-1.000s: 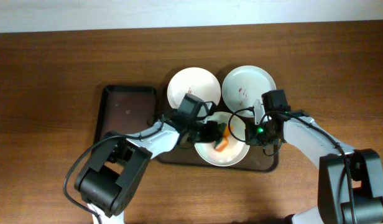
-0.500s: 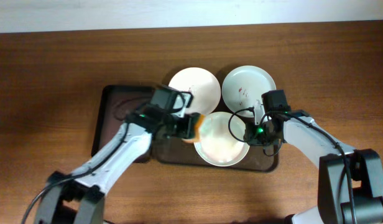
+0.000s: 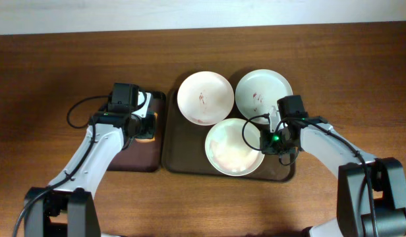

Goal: Clean dirty plates on tray and stack at the side
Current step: 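Return the sponge to the small black tray with the left gripper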

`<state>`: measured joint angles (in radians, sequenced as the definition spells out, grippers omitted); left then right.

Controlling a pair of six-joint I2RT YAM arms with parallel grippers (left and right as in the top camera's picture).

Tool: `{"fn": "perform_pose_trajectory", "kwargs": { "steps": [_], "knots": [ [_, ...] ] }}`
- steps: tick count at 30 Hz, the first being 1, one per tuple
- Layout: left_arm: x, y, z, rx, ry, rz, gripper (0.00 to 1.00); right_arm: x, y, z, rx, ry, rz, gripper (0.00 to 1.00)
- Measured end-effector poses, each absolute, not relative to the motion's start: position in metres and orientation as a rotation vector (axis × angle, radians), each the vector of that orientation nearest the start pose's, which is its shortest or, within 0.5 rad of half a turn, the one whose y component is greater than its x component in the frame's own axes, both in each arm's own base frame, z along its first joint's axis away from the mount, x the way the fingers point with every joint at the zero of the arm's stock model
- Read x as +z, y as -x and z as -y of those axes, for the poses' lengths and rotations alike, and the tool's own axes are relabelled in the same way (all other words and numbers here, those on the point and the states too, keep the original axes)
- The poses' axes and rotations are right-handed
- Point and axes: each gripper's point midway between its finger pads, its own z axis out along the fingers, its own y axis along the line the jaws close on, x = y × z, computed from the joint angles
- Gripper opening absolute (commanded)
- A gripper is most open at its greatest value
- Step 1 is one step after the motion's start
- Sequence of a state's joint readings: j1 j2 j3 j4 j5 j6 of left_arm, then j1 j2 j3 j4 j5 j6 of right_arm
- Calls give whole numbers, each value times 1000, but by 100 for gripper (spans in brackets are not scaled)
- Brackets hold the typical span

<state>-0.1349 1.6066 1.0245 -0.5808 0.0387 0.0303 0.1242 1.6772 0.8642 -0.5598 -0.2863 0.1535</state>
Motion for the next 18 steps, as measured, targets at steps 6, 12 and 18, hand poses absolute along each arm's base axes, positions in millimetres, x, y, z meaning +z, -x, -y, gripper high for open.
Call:
{"fn": "perform_pose_trajectory", "kwargs": {
  "steps": [6,12,18],
  "knots": [
    [30,-353,51,-39,-285,-2829,22,5,-299,-86,462,-1,-2951,11],
    [18,-356,44,19,-288,-2840,62,5,-299,-86,462,-1,-2951,11],
    [19,-367,44,34,-278,-2800,61,5,-298,-86,462,-2,-2955,11]
  ]
}}
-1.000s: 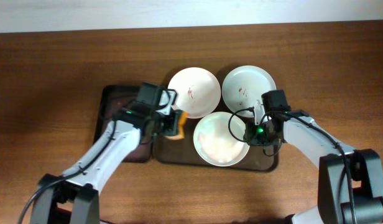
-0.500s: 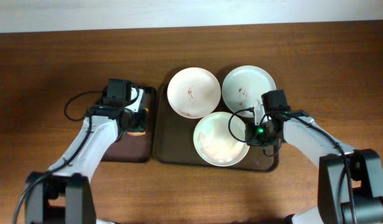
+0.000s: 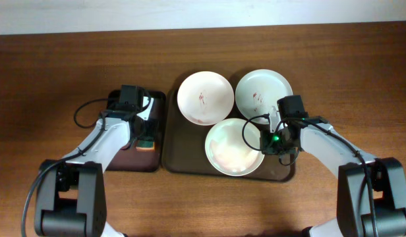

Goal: Clean dirty plates on tray and stack at the side
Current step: 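Return the sponge to the small black tray with the left gripper, then lift the white plate with the right gripper and place it right of tray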

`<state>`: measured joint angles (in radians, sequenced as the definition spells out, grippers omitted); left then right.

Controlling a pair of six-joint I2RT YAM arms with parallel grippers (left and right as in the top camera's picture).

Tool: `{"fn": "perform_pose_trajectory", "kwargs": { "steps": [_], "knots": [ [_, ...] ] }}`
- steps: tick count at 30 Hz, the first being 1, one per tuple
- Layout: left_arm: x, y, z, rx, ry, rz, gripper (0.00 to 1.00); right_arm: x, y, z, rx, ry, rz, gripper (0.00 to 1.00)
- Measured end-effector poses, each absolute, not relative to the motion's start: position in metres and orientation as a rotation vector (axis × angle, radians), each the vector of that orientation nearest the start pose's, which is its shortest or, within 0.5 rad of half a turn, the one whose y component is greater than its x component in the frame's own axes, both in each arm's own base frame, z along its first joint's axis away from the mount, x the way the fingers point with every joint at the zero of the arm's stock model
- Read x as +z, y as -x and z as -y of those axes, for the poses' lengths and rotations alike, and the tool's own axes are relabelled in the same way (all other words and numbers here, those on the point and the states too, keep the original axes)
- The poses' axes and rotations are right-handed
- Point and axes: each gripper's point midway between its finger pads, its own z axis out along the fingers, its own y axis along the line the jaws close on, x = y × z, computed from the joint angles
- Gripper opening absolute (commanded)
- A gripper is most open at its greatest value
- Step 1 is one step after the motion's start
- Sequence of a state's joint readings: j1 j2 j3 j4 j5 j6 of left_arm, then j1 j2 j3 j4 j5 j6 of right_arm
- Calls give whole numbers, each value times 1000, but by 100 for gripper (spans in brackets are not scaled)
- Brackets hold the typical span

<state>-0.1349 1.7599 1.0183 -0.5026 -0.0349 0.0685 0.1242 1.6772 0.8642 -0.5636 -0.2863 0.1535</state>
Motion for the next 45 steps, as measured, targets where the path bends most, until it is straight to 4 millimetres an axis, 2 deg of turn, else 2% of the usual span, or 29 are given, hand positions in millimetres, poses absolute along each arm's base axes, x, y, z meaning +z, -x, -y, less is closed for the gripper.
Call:
{"fn": "perform_pose_trajectory", "kwargs": {
  "steps": [1,3,4,5,8,9,10,11,13,15,16,18,19,20,21,24,25,27,29,34,40,41,42,43,44,45],
  "knots": [
    [16,-367,44,33,-278,-2804,55,5,-298,-86,462,-1,-2955,11],
    [4,-367,45,28,-282,-2826,27,5,-298,-86,461,-1,-2955,11],
    [3,-368,46,17,-279,-2826,6,5,-298,-86,462,-1,-2955,11],
    [4,-370,48,7,-284,-2813,0,5,-298,-86,462,-1,-2955,11],
    [5,-374,49,1,-286,-2797,0,5,-296,-86,461,-2,-2961,11],
    [5,-374,49,1,-286,-2796,11,5,-296,-86,461,-3,-2962,10],
    [6,-375,49,1,-286,-2797,51,4,-296,-86,461,-3,-2962,11],
    [8,-376,49,-1,-281,-2797,55,4,-296,-86,462,-4,-2962,10],
    [11,-375,49,1,-290,-2814,56,4,-296,-86,462,-4,-2962,11],
    [10,-363,47,4,-295,-2869,57,4,-296,-86,462,-2,-2963,11],
    [7,-353,46,5,-300,-2912,57,4,-296,-86,462,-3,-2963,11],
    [5,-341,45,4,-305,-2962,42,4,-296,-86,462,-3,-2963,10],
    [5,-337,44,4,-309,-2975,20,4,-296,-86,462,-3,-2963,11],
    [4,-336,44,5,-313,-2982,3,4,-296,-86,462,-4,-2963,11],
    [4,-335,44,4,-303,-2986,0,4,-296,-86,462,-2,-2963,10],
    [5,-336,44,5,-308,-2980,0,4,-296,-86,462,-2,-2963,10],
    [5,-336,44,5,-308,-2981,26,4,-296,-86,462,-3,-2963,11],
    [7,-336,44,6,-310,-2986,52,4,-296,-86,462,-4,-2963,11],
    [13,-342,44,11,-311,-2970,67,4,-296,-86,462,-3,-2964,10],
    [40,-376,49,4,-291,-2841,69,4,-296,-86,462,-3,-2964,11],
    [40,-392,52,-10,-287,-2782,72,4,-296,-86,462,-4,-2964,11],
    [34,-392,53,-10,-288,-2792,70,4,-296,-86,462,-3,-2964,11],
    [28,-392,53,-14,-290,-2802,53,4,-296,-86,461,-3,-2964,11],
    [21,-392,54,-20,-292,-2815,17,4,-296,-86,462,-4,-2964,11],
    [15,-390,55,-29,-294,-2831,0,4,-296,-86,461,-3,-2963,11],
    [12,-390,55,-30,-293,-2839,0,4,-296,-86,462,-3,-2964,11]
  ]
}}
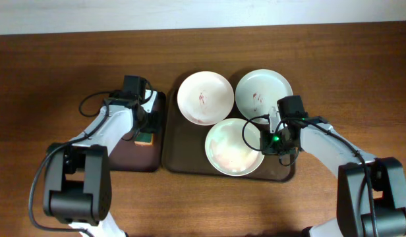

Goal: Clean dirty plates on tray and stack at the side
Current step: 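Lift the white plate with the right gripper and place it right of tray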

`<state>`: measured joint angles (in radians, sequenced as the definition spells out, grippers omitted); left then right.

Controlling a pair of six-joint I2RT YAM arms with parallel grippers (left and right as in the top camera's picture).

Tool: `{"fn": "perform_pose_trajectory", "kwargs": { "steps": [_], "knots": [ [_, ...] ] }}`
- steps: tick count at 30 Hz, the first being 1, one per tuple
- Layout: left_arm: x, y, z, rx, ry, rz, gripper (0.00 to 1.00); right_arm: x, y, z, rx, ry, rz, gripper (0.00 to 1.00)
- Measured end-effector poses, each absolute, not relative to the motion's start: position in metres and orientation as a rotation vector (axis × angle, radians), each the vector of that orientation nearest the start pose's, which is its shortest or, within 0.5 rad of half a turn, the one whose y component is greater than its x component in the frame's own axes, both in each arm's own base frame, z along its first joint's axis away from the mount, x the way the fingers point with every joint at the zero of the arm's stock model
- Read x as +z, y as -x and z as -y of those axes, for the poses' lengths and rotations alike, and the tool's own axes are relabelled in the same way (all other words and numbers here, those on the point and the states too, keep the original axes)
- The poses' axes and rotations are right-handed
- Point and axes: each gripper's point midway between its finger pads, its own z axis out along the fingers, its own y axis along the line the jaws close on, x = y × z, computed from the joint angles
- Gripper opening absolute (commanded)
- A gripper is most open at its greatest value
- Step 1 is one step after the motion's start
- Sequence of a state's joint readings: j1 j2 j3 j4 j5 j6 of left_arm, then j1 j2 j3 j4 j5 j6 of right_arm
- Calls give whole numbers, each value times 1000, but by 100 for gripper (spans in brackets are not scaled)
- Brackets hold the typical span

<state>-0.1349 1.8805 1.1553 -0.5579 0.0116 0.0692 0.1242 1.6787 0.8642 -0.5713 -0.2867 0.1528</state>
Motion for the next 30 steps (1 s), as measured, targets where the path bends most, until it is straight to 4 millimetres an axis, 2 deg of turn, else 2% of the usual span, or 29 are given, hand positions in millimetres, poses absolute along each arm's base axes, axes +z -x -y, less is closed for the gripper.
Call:
{"fn": "perform_pose_trajectory", "kwargs": {
  "steps": [3,4,5,6,7,12,14,17,22,26,30],
  "knots": [
    [11,-390,55,-30,-296,-2839,0,4,-296,-86,461,-2,-2964,8],
    [11,-390,55,-30,-296,-2840,39,4,-296,-86,462,-3,-2964,4],
    [11,-389,55,-30,-296,-2844,63,4,-296,-86,464,-3,-2963,4],
    [12,-387,55,-32,-295,-2852,92,4,-296,-87,467,-1,-2963,4],
    [14,-384,55,-34,-301,-2859,100,5,-296,-87,470,-4,-2961,4],
    [58,-377,54,-52,-227,-2808,99,7,-298,-88,473,-3,-2960,4],
    [76,-369,55,-76,-183,-2803,99,17,-301,-86,458,6,-2951,4],
    [75,-355,56,-100,-168,-2860,99,47,-308,-80,396,18,-2874,4],
    [74,-353,57,-108,-164,-2869,99,83,-314,-63,187,52,-2755,4],
    [74,-353,58,-112,-165,-2869,99,118,-316,-68,-102,178,-2598,4],
    [74,-353,58,-112,-165,-2869,99,136,-318,-87,-321,317,-2463,4]
  ]
}}
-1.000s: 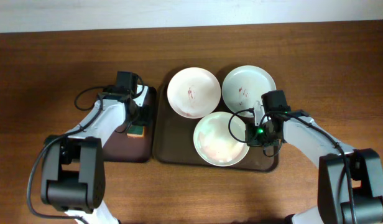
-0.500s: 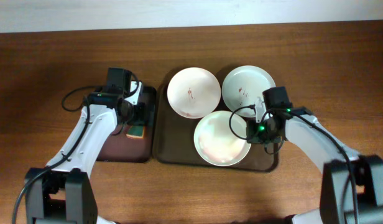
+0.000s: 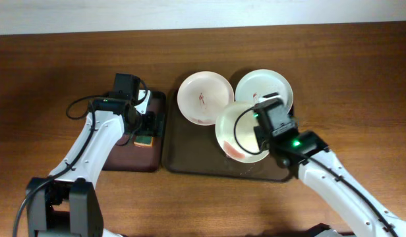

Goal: Clean dirty plates on tray and stack at the side
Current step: 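Lift the white plate with the right gripper and place it right of tray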

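Three white plates with red smears belong to the dark brown tray [image 3: 190,161]. My right gripper [image 3: 261,135] is shut on the right rim of the front plate [image 3: 234,135], holding it raised and tilted over the tray's middle. It overlaps the back left plate [image 3: 203,97] and the back right plate [image 3: 269,84], which lie flat. A green and orange sponge [image 3: 145,140] rests on a small brown mat [image 3: 127,161] to the left of the tray. My left gripper [image 3: 149,123] hovers just behind the sponge, its fingers apart and holding nothing.
The wooden table [image 3: 51,66] stretches bare to the left and right of the tray and mat. A pale wall edge runs along the back. Black cables loop beside both arms.
My right arm has lifted the front plate off the tray and carried it up and to the left, tilted. The left gripper has shifted slightly back; the sponge has stayed on the mat.
At first my right gripper sat at the right rim of the front plate, flat on the tray, while the left gripper covered the sponge. The left arm then shifted around above the sponge through two moments. Now the plate is raised and the sponge lies free.
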`<state>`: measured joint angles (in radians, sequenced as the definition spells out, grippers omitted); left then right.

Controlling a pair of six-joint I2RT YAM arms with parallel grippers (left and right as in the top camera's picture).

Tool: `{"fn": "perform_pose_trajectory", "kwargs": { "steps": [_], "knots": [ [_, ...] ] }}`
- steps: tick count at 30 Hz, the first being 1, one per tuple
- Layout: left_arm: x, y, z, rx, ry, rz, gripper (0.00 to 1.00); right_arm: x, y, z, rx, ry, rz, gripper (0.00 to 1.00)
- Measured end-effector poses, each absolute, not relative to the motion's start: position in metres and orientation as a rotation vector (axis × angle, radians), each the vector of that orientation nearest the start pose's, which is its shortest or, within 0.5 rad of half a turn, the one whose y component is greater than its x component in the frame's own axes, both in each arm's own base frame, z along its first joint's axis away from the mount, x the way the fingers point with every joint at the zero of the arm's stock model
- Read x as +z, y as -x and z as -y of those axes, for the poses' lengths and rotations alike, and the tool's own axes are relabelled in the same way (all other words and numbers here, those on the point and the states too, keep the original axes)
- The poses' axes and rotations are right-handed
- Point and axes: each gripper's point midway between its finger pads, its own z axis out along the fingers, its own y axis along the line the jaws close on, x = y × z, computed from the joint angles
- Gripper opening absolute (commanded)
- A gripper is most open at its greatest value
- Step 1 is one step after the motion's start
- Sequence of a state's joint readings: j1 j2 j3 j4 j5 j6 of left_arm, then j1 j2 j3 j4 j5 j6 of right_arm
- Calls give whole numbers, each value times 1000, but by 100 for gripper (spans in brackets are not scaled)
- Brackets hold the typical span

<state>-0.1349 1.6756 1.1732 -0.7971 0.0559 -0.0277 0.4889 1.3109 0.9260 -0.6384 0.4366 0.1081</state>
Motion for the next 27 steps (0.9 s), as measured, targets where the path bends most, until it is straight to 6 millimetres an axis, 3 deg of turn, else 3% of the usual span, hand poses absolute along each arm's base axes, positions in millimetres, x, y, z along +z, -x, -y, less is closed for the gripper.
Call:
{"fn": "perform_pose_trajectory", "kwargs": {
  "steps": [4,8,14,22,27],
  "knots": [
    [74,-353,58,-112,-165,-2869,99,160,-316,-130,-436,496,-2265,4],
    [74,-353,58,-112,-165,-2869,99,176,-312,-148,-530,602,-2147,4],
    [74,-353,58,-112,-165,-2869,100,196,-318,-139,-688,593,-2048,4],
    [74,-353,58,-112,-165,-2869,99,199,-321,-137,-659,514,-2048,4],
    [74,-353,58,-112,-165,-2869,100,169,-336,-89,-455,185,-2264,4]
  ]
}}
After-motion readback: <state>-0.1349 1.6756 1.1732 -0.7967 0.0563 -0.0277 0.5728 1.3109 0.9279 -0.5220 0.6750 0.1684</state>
